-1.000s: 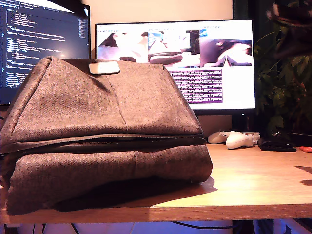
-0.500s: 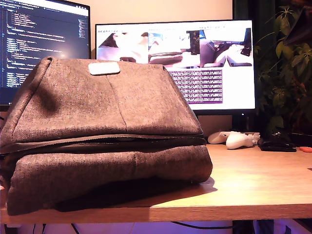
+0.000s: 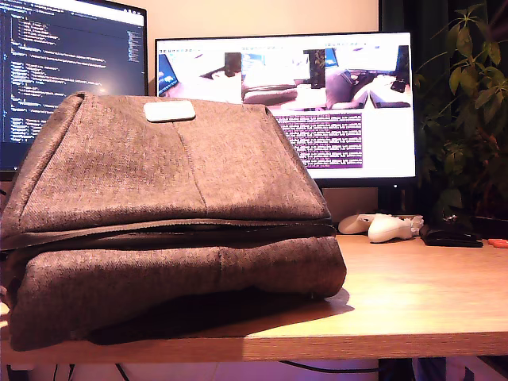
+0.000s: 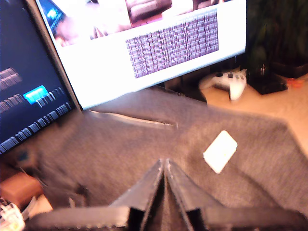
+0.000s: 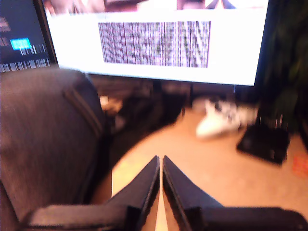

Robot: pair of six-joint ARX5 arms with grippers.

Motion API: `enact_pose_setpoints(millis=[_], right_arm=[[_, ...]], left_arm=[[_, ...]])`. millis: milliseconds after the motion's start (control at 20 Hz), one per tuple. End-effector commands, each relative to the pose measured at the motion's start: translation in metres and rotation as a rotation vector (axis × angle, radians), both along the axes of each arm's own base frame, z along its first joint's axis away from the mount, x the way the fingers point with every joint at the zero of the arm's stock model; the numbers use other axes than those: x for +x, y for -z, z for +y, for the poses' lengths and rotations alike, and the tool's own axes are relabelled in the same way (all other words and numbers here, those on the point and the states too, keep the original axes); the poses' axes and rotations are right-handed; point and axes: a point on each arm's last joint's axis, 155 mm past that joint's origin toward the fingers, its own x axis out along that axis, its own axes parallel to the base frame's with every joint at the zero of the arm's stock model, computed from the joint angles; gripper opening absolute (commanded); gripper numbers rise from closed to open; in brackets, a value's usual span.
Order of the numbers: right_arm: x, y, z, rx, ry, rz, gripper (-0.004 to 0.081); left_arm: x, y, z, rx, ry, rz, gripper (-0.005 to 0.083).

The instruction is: Pack the pair of socks inside the grey Google backpack

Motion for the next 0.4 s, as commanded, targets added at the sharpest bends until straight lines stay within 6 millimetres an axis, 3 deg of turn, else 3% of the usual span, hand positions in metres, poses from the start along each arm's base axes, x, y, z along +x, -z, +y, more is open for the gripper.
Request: enact_pose_setpoints(millis=[0,350], right_arm=[[-0.001,0.010,-0.001,-0.006,0.002,0.033,-0.0013],[-0.013,0.048,-0.003,-0.036,0.003,0.188,-0.0013]], left_arm=[[0.000,0.013,-0.002,0.011,0.005,0.046,-0.0024],[-0.010,0.052,0.002,0.067,0.004,0.202,-0.0023]])
